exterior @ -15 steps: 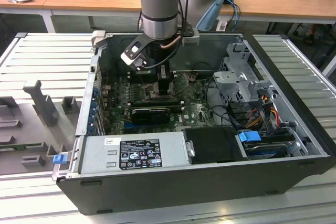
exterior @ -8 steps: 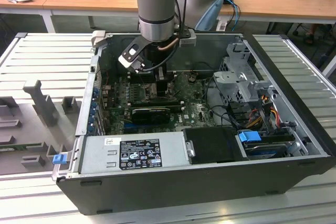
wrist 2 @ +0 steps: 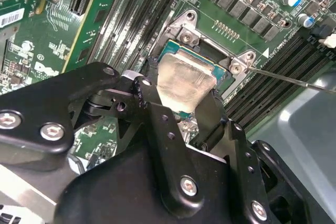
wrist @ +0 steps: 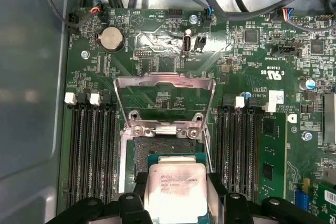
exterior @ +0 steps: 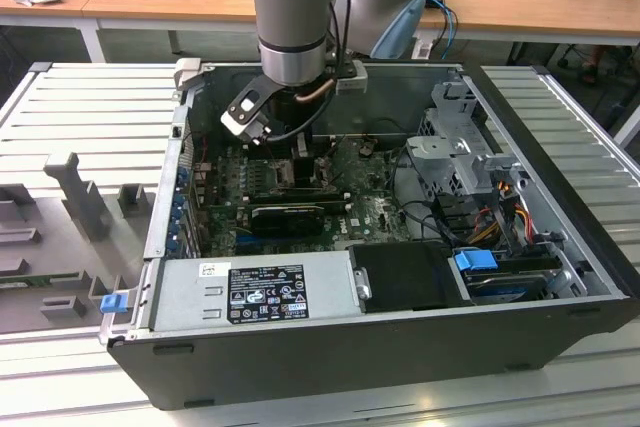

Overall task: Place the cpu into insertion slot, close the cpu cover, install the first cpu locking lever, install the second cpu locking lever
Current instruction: 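Place the cpu into insertion slot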

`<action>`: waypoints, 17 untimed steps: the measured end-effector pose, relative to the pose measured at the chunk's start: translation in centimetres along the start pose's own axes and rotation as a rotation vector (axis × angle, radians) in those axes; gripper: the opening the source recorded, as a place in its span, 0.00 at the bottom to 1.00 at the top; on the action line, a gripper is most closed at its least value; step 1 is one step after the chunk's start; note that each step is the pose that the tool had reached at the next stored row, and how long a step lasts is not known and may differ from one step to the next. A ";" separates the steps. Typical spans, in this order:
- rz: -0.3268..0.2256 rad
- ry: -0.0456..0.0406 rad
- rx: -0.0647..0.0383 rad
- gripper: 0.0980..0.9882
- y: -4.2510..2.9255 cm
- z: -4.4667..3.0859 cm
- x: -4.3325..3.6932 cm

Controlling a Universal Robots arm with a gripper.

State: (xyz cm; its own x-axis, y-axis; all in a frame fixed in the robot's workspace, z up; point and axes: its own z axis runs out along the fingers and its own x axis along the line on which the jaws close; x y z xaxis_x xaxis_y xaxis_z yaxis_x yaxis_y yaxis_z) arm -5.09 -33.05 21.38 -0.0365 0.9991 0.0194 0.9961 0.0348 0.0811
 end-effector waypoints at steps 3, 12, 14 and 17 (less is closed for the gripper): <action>0.019 -0.0014 0.000 0.48 -0.03 0.23 0.10; 0.034 -0.0027 0.000 0.48 0.44 0.73 0.77; 0.046 -0.0036 0.000 0.48 0.45 0.84 0.85; 0.067 -0.0057 0.000 0.48 0.50 0.99 1.02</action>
State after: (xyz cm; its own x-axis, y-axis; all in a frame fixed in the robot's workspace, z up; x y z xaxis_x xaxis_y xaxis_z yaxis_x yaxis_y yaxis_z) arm -4.54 -31.99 20.45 0.0309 0.9993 0.0192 0.9963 -0.0324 0.0801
